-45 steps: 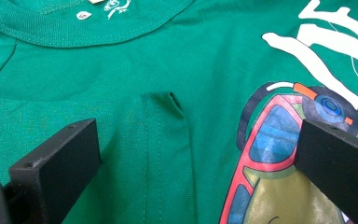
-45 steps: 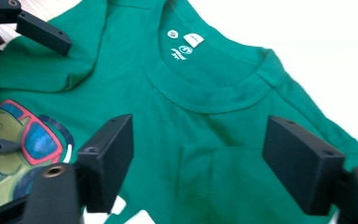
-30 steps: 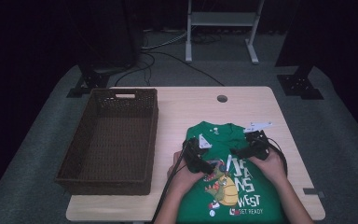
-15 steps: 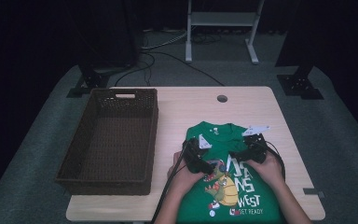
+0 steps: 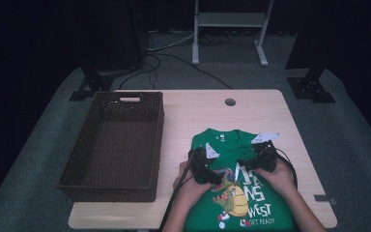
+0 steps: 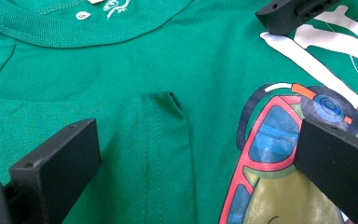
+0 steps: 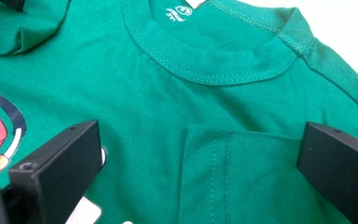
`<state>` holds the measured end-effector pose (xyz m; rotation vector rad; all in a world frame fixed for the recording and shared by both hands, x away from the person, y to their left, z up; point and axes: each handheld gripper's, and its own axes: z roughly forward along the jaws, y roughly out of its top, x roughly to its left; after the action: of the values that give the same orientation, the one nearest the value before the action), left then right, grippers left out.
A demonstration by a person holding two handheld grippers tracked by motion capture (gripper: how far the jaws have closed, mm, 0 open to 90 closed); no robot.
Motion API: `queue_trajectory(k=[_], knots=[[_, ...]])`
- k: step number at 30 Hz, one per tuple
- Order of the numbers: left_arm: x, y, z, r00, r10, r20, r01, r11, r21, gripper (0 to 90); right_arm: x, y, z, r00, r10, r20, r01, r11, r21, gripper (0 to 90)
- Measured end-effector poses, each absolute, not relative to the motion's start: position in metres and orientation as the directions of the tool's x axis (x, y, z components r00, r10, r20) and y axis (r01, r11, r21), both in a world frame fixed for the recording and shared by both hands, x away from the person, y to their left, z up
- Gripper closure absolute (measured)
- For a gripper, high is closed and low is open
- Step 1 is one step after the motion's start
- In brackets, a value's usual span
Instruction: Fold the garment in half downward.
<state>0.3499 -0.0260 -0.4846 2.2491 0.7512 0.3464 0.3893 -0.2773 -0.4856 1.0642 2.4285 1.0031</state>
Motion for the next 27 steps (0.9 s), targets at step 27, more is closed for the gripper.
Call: queue_trajectory(k=[27], knots=[[0.295,-0.026,-0.485,0.788,0.616,0.020,0.419,-0.560,0.715,0.0,0.337,-0.277,-0.486,-0.686,0.727,0.002,0.516,0.485,0.706,0.0]])
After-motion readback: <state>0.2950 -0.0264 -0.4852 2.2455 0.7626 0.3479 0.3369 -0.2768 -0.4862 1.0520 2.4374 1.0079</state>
